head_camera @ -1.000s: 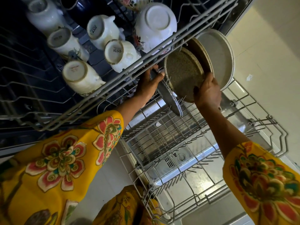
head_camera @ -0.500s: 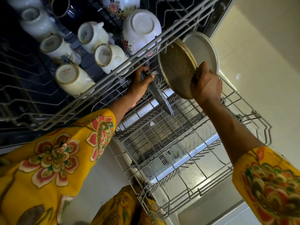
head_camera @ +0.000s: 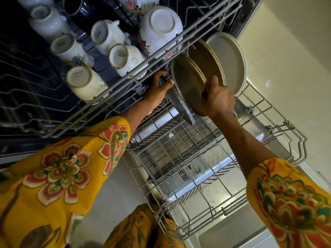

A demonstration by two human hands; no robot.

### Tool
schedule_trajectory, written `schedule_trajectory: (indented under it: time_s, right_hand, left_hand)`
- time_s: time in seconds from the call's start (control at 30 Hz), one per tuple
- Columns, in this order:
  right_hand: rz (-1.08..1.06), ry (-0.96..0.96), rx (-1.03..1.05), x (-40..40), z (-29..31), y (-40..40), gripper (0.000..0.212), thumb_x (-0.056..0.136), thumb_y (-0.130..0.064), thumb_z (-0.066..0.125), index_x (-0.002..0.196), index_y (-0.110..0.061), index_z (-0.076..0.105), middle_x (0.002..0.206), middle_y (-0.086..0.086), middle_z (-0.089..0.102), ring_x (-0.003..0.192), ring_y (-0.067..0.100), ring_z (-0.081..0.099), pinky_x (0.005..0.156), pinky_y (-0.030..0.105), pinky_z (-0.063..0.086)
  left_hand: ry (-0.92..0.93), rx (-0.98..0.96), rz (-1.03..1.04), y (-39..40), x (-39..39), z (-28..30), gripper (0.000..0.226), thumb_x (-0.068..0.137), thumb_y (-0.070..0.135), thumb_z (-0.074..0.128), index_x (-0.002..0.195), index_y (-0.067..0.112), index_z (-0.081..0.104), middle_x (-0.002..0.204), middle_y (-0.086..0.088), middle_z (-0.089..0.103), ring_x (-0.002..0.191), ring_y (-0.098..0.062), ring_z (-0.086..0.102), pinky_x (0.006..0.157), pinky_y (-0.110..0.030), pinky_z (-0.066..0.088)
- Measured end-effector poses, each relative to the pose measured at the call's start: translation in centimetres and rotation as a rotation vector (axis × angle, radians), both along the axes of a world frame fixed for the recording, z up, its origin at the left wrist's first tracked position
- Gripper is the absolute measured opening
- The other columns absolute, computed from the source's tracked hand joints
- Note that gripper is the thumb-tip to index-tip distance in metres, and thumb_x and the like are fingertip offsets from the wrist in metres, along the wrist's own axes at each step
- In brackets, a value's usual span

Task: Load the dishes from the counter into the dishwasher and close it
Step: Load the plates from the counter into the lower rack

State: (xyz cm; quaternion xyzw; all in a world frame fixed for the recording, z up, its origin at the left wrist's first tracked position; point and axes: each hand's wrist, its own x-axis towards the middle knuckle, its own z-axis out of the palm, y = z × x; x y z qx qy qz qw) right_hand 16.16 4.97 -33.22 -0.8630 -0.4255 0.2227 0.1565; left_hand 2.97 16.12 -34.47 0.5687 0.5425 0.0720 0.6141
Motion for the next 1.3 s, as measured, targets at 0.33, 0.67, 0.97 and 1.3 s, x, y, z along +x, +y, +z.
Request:
schedule_trajectory:
  time_s: [0.33, 0.67, 0.97, 1.3]
  right_hand:
    - [0.058, 0.022, -0.138, -0.8, -2.5, -0.5, 0.029, 0.096, -0.013, 0.048, 0.124, -0.008, 0.043, 0.103, 0.022, 0.060, 0.088, 0.036, 0.060, 0.077, 0.042, 0.050]
    - [-0.053, 0.095, -0.071, 0.9, -2.3, -1.5, 0.033, 0.094, -0.024, 0.050, 0.121, -0.006, 0.046, 0.114, 0.019, 0.058, 0.098, 0.039, 0.058, 0.081, 0.053, 0.050]
    - [0.000, -0.018, 0.041, 4.3, -1.1, -1.0, 0.041, 0.091, -0.016, 0.056, 0.132, -0.011, 0.048, 0.143, 0.019, 0.030, 0.130, 0.036, 0.035, 0.105, 0.040, 0.041]
    - [0.104, -0.115, 0.024, 5.8, -1.0, -0.9, 0.051, 0.090, -0.018, 0.056, 0.139, -0.015, 0.041, 0.137, 0.014, 0.042, 0.118, 0.032, 0.047, 0.095, 0.038, 0.044]
  left_hand:
    - [0.040, 0.031, -0.019, 0.1, 0.1, -0.6, 0.039, 0.096, 0.023, 0.049, 0.132, 0.017, 0.036, 0.134, -0.011, 0.043, 0.107, -0.021, 0.047, 0.064, -0.022, 0.036]
    - [0.141, 0.231, -0.095, 0.1, 2.4, -0.4, 0.045, 0.087, 0.039, 0.056, 0.124, 0.015, 0.054, 0.139, -0.011, 0.038, 0.124, -0.027, 0.045, 0.100, -0.032, 0.041]
    - [0.397, 0.601, -0.412, -0.1, 4.1, -0.2, 0.034, 0.090, 0.041, 0.055, 0.110, 0.014, 0.057, 0.131, -0.003, 0.049, 0.123, -0.026, 0.039, 0.097, -0.030, 0.028]
    - [0.530, 0.556, -0.543, -0.9, 3.9, -0.4, 0.037, 0.090, 0.027, 0.045, 0.127, 0.030, 0.050, 0.143, 0.000, 0.036, 0.135, -0.038, 0.021, 0.111, -0.043, 0.022]
